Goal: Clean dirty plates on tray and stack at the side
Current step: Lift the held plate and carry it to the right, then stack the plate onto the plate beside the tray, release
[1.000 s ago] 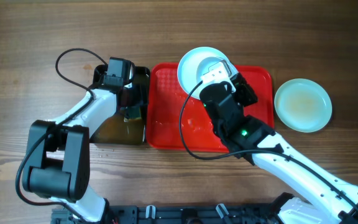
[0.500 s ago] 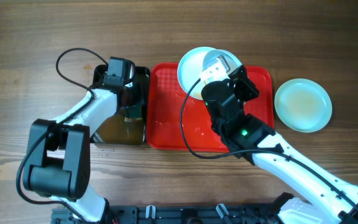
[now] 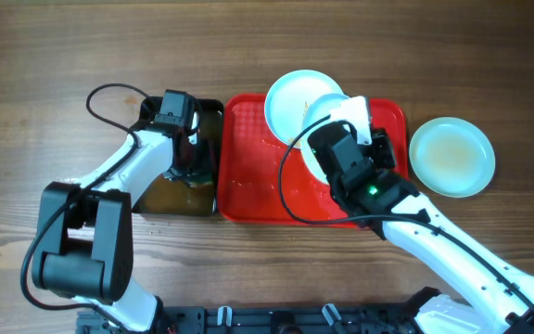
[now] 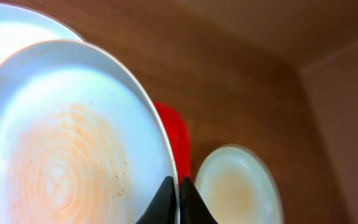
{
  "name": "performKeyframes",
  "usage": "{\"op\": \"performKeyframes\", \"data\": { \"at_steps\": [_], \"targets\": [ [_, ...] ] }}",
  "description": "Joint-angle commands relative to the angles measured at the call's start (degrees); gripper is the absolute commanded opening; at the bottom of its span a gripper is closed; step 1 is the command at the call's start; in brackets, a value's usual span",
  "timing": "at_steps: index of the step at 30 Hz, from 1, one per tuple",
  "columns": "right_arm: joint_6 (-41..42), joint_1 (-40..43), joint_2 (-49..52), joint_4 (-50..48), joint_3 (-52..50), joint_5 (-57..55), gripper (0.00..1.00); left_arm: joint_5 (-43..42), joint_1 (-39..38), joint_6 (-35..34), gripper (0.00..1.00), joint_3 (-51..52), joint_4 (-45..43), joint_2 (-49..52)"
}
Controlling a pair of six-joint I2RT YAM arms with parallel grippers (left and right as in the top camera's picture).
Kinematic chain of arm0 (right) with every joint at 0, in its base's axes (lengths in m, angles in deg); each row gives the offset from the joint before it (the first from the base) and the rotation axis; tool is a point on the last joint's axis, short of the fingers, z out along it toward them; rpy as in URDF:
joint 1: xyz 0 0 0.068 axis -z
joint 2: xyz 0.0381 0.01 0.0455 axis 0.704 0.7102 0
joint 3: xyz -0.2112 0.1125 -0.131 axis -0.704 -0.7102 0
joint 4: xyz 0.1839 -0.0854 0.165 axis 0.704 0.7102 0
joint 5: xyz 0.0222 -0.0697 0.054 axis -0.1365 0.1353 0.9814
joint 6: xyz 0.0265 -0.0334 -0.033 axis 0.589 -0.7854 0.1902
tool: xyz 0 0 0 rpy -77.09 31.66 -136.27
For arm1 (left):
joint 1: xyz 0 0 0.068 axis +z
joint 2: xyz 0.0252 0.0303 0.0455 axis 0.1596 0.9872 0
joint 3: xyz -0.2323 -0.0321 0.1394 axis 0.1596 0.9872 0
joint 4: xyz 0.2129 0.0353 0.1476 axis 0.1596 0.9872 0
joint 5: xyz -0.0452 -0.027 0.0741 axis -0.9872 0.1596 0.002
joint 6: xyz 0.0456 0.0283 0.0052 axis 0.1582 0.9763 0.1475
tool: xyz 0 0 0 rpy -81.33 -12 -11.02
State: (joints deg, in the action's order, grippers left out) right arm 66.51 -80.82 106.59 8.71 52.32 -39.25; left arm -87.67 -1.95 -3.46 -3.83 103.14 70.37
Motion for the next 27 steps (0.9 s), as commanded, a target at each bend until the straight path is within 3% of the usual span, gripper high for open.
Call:
{"op": "performKeyframes", "data": {
  "at_steps": [1, 4, 5, 6, 9, 10, 11, 16, 21, 24, 25, 27],
  "targets": [
    [11.1, 3.6, -0.9, 2.4, 1.0, 6.7, 0.04, -4.9, 0.0, -0.2, 0.04, 1.6, 1.9, 1.8],
    [16.1, 9.6, -1.1, 3.6, 1.0, 11.8, 0.04, -4.7, 0.0, -0.2, 0.04, 1.6, 1.8, 1.8],
    [18.2, 12.7, -1.2, 4.2, 1.0, 14.7, 0.04, -4.3, 0.0, -0.2, 0.30, 1.6, 1.7, 1.8],
    [20.5, 16.8, -1.2, 4.9, 1.0, 18.8, 0.04, -4.2, 0.0, -0.2, 0.33, 1.6, 1.6, 1.8],
    [22.4, 28.9, -1.2, 5.7, 1.0, 30.7, 0.04, -1.2, 0.0, -0.2, 0.25, 1.6, 1.1, 1.8],
    [23.1, 32.5, -1.2, 6.1, 1.0, 33.3, 0.04, -0.5, 0.0, -0.2, 0.40, 1.6, 0.8, 1.8],
    [23.2, 37.2, -1.2, 6.3, 1.0, 36.7, 0.04, -0.4, 0.0, -0.2, 0.45, 1.6, 0.2, 1.8],
    [24.9, 58.2, -1.2, 7.9, 0.9, 44.6, 0.05, -0.4, 0.0, -0.2, 0.45, 1.6, -0.4, 1.8],
    [24.7, 68.2, -1.2, 9.0, -0.3, 44.2, 0.05, -0.4, 0.0, -0.2, 0.46, 1.6, -0.4, 1.8],
    [24.9, 69.0, -1.2, 8.8, -0.3, 45.2, 0.39, -0.4, 0.0, -0.2, 0.47, 1.6, -0.3, 1.8],
    [24.1, 69.0, -1.2, 8.5, -0.3, 49.9, 0.43, -0.4, 0.0, -0.2, 0.48, 1.6, -0.4, 1.8],
    [16.1, 68.2, -1.2, 4.3, -0.3, 66.6, 0.43, -0.4, 0.0, -0.2, 0.51, 1.6, -0.4, 1.8]
  ]
}}
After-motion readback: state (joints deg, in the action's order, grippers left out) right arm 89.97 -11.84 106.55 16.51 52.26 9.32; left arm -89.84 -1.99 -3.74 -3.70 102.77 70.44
